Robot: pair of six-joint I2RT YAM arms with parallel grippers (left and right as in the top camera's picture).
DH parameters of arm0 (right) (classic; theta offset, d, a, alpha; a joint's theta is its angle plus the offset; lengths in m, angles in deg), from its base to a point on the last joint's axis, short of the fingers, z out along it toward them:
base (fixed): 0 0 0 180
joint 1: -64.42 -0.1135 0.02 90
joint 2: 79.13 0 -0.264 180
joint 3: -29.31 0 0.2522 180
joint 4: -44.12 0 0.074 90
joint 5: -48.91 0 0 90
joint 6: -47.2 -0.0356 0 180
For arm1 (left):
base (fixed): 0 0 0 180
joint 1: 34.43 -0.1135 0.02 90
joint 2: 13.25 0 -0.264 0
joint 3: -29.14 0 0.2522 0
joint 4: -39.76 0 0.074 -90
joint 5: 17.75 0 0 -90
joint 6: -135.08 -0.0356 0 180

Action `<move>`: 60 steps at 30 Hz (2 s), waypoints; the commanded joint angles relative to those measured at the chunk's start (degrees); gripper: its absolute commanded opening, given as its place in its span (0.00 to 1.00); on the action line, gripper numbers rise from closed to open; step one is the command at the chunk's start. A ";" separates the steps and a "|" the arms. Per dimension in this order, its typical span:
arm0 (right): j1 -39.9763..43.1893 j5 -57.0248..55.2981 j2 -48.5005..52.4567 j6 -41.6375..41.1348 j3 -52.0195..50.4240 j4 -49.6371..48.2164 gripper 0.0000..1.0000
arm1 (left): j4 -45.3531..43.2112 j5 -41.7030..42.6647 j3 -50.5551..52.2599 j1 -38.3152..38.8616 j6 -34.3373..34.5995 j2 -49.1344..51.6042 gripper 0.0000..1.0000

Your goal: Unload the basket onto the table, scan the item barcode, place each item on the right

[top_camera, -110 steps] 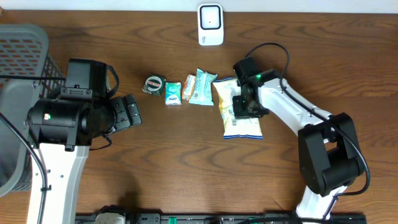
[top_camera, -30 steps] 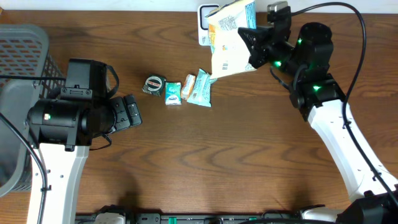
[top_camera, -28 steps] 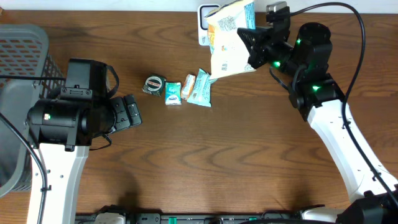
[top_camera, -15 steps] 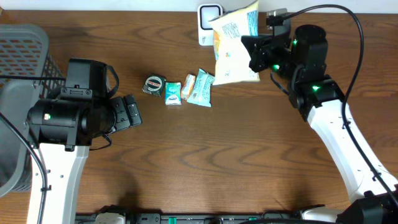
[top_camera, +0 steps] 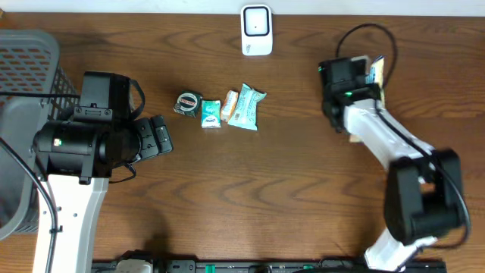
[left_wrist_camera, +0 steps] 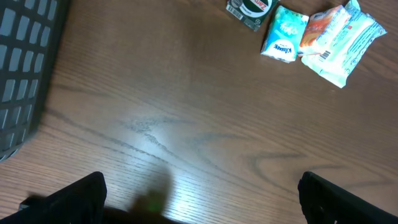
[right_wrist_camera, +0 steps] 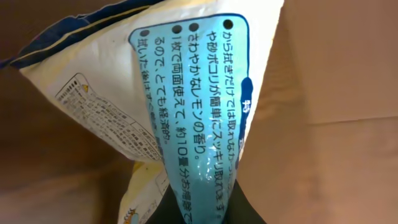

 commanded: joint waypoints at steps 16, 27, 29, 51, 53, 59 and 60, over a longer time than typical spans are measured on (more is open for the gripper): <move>-27.06 13.22 2.51 -0.24 10.27 7.02 0.54 | 0.15 -0.17 -0.24 -0.02 0.11 -0.04 0.98; -21.77 14.34 2.54 -0.22 14.99 15.63 0.48 | 0.15 -0.17 -0.24 -0.02 0.11 -0.04 0.98; -18.18 18.78 2.51 -0.22 15.04 15.63 0.53 | 0.15 -0.17 -0.24 -0.02 0.09 -0.04 0.98; -11.41 36.02 3.41 -0.33 12.68 18.91 0.99 | 0.13 -0.17 -0.24 -0.02 0.11 -0.04 0.98; -13.09 34.27 3.93 -0.70 10.84 16.31 0.99 | 0.15 -0.17 -0.24 -0.02 0.09 -0.04 0.98; -16.35 23.28 7.52 -6.38 5.49 4.50 0.99 | 0.15 -0.17 -0.24 -0.02 0.11 -0.04 0.98; -16.33 22.21 8.63 -6.49 5.31 2.58 0.99 | 0.15 -0.17 -0.24 -0.02 0.11 -0.04 0.98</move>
